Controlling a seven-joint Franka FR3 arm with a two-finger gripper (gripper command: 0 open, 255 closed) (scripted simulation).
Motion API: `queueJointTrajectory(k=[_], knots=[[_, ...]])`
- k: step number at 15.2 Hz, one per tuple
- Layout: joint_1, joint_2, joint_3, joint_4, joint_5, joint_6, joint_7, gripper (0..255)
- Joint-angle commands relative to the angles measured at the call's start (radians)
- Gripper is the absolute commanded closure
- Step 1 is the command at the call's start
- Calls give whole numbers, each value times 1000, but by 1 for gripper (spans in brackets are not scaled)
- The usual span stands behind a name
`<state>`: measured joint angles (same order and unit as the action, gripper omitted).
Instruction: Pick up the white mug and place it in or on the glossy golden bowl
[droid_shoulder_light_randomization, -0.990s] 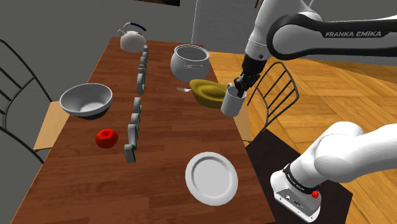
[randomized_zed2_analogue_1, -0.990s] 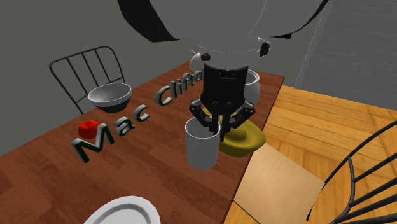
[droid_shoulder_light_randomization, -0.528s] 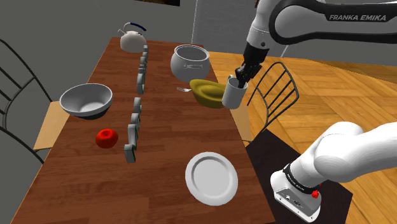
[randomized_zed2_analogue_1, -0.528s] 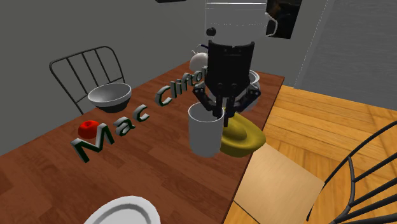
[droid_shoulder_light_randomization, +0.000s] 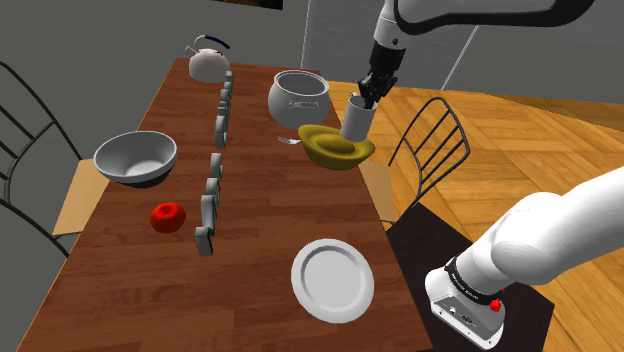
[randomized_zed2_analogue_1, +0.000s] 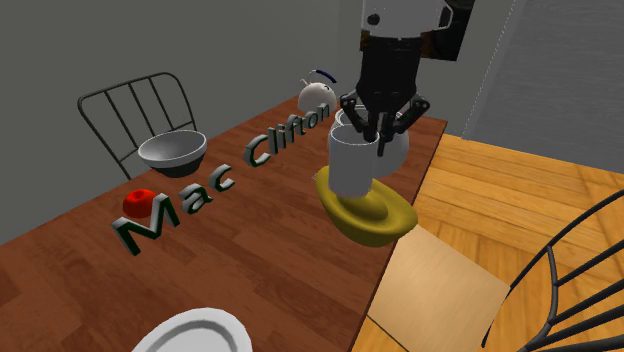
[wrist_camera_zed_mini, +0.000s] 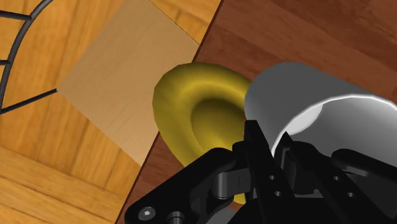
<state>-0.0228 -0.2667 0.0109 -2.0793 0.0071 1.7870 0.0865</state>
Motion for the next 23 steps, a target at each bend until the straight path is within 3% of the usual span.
queueJointTrajectory(k=[1, 8, 23], knots=[[-9, 65, -13, 73, -4, -7, -21, 255], [-46, 336, -59, 423, -3, -86, -104, 255], [-47, 347, -59, 234, -2, 113, -105, 255]])
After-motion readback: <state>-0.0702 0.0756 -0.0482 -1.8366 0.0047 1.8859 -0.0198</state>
